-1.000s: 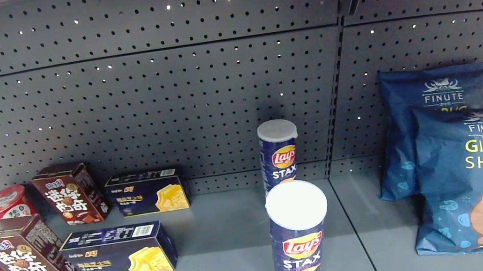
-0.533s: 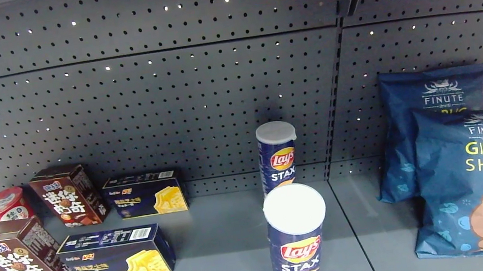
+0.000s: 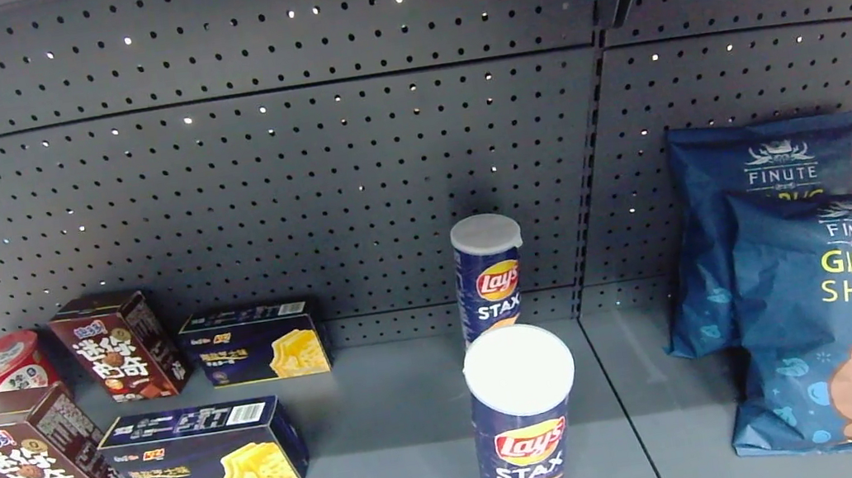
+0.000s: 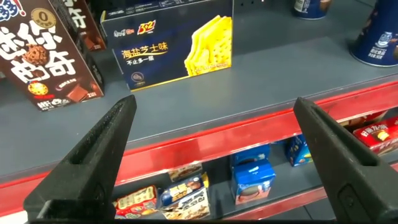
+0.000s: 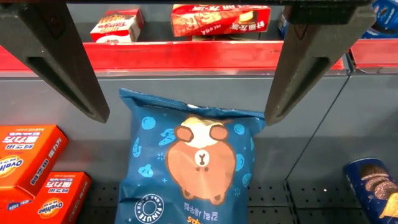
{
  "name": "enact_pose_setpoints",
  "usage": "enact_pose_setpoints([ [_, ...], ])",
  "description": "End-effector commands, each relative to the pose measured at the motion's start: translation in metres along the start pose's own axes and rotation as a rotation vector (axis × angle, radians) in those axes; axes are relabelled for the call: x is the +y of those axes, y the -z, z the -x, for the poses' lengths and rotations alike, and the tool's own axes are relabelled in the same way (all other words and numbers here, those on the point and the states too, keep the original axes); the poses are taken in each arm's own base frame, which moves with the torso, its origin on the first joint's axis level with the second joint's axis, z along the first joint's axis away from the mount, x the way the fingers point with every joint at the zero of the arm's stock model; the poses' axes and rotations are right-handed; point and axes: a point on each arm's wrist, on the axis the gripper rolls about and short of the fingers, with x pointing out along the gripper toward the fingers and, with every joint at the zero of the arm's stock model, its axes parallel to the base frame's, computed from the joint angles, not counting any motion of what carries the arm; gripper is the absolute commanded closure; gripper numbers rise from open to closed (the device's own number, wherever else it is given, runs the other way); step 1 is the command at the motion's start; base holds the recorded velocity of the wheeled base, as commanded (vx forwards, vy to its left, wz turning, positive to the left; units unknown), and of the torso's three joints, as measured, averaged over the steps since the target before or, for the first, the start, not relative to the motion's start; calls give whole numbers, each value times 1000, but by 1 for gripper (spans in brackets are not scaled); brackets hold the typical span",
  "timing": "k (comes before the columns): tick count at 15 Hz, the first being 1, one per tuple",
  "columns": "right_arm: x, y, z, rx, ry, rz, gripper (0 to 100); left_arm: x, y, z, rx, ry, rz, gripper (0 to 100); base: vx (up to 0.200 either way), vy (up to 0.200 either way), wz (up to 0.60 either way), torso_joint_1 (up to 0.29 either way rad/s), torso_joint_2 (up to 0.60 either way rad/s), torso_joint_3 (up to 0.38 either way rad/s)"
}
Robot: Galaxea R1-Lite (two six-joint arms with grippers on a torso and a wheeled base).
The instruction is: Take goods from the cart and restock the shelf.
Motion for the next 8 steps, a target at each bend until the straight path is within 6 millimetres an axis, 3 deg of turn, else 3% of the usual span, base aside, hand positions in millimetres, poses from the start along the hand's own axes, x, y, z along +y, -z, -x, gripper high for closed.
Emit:
enact_pose_setpoints([
  [1,0,0,0,1,-1,1,0,0,0,0,0,0,0,0,0,0,0,0,0,0],
  [8,0,0,0,1,-1,27,0,0,0,0,1,2,2,0,0,0,0,0,0,0],
])
